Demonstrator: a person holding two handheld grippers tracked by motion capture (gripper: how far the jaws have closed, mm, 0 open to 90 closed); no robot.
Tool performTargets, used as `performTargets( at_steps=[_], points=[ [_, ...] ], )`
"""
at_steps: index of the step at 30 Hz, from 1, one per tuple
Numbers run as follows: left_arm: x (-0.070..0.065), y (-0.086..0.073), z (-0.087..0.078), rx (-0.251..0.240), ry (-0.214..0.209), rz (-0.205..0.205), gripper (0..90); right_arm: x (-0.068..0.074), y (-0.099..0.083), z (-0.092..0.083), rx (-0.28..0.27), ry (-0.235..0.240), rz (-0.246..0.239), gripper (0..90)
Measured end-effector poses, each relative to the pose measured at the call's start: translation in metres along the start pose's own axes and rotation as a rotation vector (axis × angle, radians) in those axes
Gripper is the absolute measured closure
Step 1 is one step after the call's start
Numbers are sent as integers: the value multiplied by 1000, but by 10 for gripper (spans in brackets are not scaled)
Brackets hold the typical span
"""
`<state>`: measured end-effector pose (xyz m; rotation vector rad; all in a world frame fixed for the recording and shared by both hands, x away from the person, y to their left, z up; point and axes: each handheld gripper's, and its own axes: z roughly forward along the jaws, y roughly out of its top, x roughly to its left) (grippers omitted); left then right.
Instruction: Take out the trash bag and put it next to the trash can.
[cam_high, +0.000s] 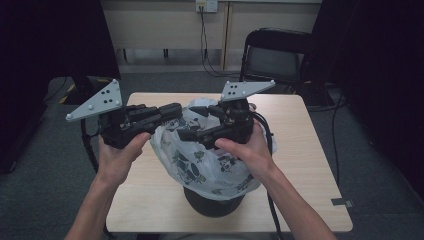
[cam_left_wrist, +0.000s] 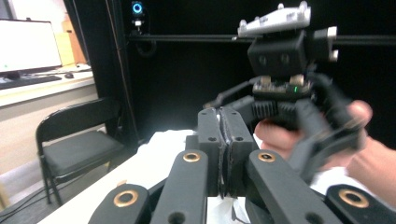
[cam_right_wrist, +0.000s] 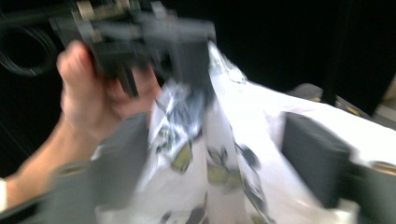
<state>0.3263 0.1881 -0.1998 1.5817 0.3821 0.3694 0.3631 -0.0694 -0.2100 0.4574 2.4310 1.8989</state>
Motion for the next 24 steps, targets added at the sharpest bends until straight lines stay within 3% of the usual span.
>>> performTargets(
  at_steps=[1, 2, 3, 4, 5, 6, 7, 8, 11, 12, 15, 16, 19, 20, 21, 22, 23, 24],
  points=[
    [0, 0, 0, 0, 0, 0, 883, 1, -1, 0, 13, -15, -15, 302],
    [2, 1, -4, -28, -15, -10, 884, 0, -2, 0, 13, -19, -21, 484],
    [2, 1, -4, -28, -15, -10, 884, 0, -2, 0, 13, -19, -21, 484],
    [3, 0, -5, -29, -34, -17, 884, -1, -3, -2, 16, -15, -20, 713],
    [3, 0, -5, -29, -34, -17, 884, -1, -3, -2, 16, -15, -20, 713],
    [3, -1, -3, -27, -50, -22, 882, -2, -4, -4, 12, 0, -26, 859],
    [3, -1, -3, -27, -50, -22, 878, -1, -4, -4, 7, -4, -38, 899],
    [4, -2, -3, -41, -46, -27, 849, 0, -4, -5, 4, -16, -49, 900],
    [6, -2, -3, -56, -50, -19, 512, 1, -3, -6, 6, -12, -59, 900],
    [9, -3, 1, -36, -89, -26, 385, 2, -2, -8, 3, -9, -63, 900],
    [10, -6, 6, -3, -106, -11, 272, 3, 3, -12, -14, 1, -67, 900],
    [8, -10, 16, 33, -144, 4, 267, 5, 9, -16, -37, 7, -71, 900],
    [3, -13, 27, 76, -152, 26, 321, 10, 21, -19, -59, 18, -88, 900],
    [-3, -15, 36, 118, -160, 76, 410, 13, 25, -19, -64, 18, -94, 900],
    [-3, -15, 36, 118, -160, 76, 551, 13, 25, -19, -64, 18, -94, 900],
    [-8, -14, 37, 135, -155, 109, 661, 17, 29, -21, -62, 10, -106, 900],
    [-9, -13, 36, 131, -157, 115, 754, 17, 30, -23, -57, 10, -100, 878],
    [-10, -13, 34, 125, -159, 119, 815, 16, 29, -26, -65, 18, -89, 710]
  ],
)
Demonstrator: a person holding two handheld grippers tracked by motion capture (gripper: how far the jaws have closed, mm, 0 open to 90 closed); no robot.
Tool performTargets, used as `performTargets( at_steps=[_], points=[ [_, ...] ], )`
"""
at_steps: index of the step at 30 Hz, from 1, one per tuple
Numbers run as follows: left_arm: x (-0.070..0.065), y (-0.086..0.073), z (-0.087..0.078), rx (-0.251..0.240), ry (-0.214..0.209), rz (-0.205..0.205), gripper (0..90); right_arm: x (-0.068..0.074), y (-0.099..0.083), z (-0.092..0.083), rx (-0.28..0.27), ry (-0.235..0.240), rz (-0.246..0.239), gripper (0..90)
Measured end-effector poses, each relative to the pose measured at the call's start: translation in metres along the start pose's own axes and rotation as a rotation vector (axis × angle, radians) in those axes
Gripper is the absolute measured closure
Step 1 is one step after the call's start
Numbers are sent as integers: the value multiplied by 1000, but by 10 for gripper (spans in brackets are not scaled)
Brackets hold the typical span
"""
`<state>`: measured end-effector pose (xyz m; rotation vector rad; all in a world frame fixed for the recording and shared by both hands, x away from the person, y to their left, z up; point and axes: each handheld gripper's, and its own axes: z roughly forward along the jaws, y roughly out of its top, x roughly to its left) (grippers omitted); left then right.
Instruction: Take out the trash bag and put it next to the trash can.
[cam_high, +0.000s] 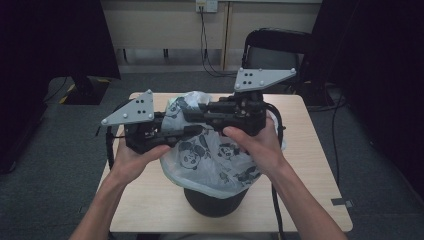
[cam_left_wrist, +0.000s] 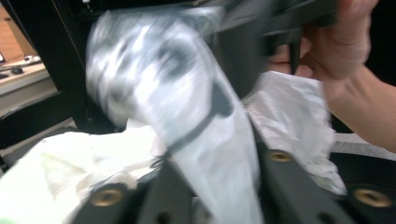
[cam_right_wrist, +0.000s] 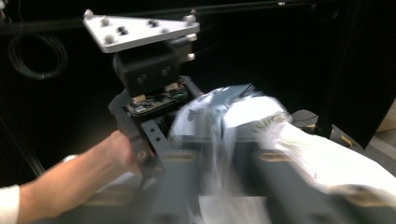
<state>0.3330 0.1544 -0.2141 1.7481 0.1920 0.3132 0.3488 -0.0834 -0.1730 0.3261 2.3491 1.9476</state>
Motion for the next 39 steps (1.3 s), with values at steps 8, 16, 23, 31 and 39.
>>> performTargets(
  at_steps=[8, 16, 23, 31, 39],
  points=[
    [5, 2, -17, -60, 26, -36, 886, -10, -15, -26, 34, -119, 44, 154],
    [5, 4, -22, -88, 2, -40, 891, -22, -35, -29, 89, -156, 42, 456],
    [4, 4, -12, -112, -30, -40, 433, -10, -24, -28, 20, -72, -22, 896],
    [-6, 9, 25, -34, 2, -14, 324, 7, 4, -20, -37, -13, -52, 900],
    [-3, 2, 25, -37, -11, -10, 858, 5, -6, -24, -33, -81, -14, 445]
  ],
)
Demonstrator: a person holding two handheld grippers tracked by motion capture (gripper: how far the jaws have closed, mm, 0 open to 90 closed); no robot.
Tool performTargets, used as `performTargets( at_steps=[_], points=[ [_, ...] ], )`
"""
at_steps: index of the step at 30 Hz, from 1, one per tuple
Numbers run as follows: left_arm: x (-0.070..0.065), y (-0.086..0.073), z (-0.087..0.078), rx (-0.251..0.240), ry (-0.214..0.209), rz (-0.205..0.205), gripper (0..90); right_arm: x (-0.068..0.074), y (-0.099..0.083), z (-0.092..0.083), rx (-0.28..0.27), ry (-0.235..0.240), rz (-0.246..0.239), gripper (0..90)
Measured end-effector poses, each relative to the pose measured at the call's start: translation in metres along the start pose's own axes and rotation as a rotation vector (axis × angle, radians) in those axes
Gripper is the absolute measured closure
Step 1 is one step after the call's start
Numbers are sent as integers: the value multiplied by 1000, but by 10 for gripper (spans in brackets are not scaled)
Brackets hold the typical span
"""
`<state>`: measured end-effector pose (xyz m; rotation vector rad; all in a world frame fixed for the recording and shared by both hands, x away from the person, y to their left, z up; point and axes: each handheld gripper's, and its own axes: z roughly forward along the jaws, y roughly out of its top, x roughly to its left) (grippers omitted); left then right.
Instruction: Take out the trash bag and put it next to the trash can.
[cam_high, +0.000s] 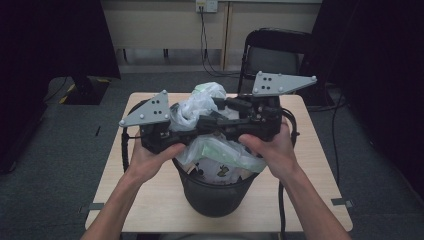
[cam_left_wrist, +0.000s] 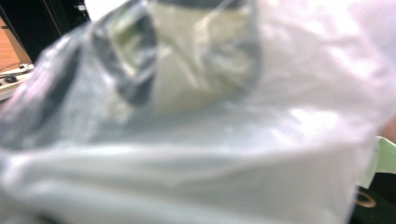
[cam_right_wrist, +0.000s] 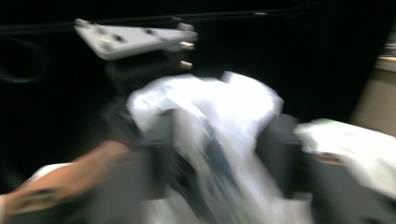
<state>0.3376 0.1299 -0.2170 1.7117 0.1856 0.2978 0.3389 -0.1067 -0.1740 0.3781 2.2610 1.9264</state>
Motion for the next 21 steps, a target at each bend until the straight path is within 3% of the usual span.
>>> performTargets(
  at_steps=[1, 4, 7, 10, 11, 12, 13, 15, 19, 21],
  points=[
    [3, 1, -8, -34, 2, -17, 861, -2, 0, -8, 6, -52, 6, 307],
    [7, 4, -23, -76, 17, -34, 863, -6, -3, -22, 13, -133, 6, 241],
    [11, 6, -36, -110, 18, -58, 863, -11, -10, -31, 24, -146, 18, 211],
    [12, 6, -40, -112, 31, -61, 862, -14, -15, -32, 33, -142, 24, 195],
    [13, 6, -40, -117, 17, -68, 861, -15, -20, -30, 44, -127, 24, 270],
    [13, 6, -40, -117, 17, -68, 860, -16, -22, -28, 54, -116, 18, 448],
    [13, 5, -39, -117, -17, -69, 855, -16, -23, -25, 63, -82, 5, 583],
    [13, 3, -36, -104, -44, -61, 801, -13, -23, -19, 79, -55, -16, 794],
    [6, 4, -28, -51, -17, -31, 493, -7, -12, -11, 72, -30, -35, 866],
    [2, 6, -23, -2, 21, 4, 335, -3, -5, -9, 55, -6, -31, 874]
  ],
)
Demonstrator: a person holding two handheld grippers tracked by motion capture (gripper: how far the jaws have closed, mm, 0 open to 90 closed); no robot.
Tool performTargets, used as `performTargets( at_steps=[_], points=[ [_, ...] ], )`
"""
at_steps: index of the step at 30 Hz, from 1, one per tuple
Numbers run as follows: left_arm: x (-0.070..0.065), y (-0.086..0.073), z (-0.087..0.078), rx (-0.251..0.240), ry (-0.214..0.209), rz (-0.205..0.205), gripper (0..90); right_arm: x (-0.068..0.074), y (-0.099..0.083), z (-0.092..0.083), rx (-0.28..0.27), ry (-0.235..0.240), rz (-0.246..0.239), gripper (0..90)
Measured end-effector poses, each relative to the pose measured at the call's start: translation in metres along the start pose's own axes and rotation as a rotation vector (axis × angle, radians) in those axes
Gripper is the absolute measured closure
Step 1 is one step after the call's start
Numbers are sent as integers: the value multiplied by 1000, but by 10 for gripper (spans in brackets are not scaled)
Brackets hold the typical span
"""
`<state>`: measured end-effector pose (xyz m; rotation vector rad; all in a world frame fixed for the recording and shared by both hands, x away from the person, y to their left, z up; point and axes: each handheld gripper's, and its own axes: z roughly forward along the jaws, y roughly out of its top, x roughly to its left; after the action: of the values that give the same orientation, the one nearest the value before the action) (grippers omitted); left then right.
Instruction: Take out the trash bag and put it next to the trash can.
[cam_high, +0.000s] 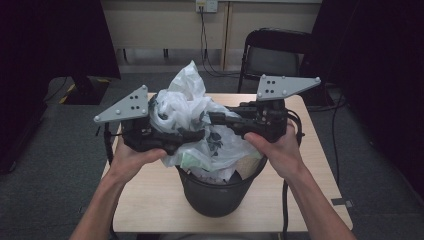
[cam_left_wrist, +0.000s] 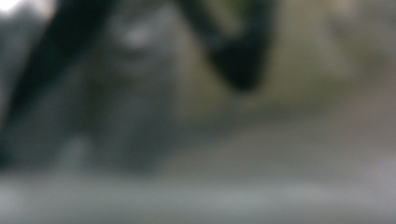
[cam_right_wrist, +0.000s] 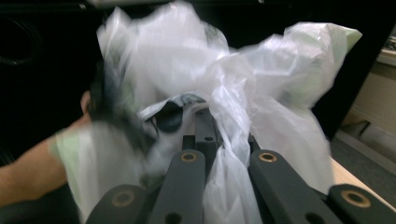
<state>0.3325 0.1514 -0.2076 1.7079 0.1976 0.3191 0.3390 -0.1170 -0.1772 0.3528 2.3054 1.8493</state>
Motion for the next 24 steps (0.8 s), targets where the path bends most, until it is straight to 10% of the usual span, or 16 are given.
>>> performTargets(
  at_steps=[8, 12, 17, 24],
  points=[
    [-7, 3, 19, 33, 59, 17, 195, 12, 21, 14, -50, 61, 7, 885],
    [-11, -3, 24, 47, 12, 52, 626, 13, 21, 19, -53, 64, 6, 858],
    [-11, -6, 24, 55, -7, 40, 816, 11, 15, 15, -51, 2, 23, 368],
    [-3, -4, 8, 15, 8, -10, 821, 5, 6, -4, -85, -119, 20, 201]
  ],
)
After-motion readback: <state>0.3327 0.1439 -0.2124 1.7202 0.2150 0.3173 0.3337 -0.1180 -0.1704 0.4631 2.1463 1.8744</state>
